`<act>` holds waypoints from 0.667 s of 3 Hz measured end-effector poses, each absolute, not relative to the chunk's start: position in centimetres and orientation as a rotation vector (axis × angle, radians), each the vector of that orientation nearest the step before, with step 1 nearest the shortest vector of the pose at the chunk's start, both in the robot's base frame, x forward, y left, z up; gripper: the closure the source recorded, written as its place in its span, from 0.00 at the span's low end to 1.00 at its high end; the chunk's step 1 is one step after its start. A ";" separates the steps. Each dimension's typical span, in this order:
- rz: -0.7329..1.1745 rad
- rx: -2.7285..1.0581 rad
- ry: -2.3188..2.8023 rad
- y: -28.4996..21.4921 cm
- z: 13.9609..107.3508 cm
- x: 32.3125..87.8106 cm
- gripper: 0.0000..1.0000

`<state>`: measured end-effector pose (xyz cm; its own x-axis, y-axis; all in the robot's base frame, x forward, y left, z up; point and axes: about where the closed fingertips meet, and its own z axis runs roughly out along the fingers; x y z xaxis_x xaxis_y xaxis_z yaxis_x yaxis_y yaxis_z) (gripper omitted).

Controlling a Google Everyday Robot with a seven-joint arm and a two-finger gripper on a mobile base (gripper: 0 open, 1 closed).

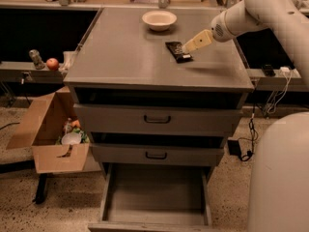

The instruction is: Place rxbar chocolate into bottom drawer

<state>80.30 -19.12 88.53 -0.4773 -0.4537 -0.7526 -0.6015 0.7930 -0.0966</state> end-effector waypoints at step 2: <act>0.224 -0.728 2.159 -17.8 88.1 81.9 0.00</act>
Offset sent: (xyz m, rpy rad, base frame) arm 0.0441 0.0324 -0.0071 0.0449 -0.0219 -0.1168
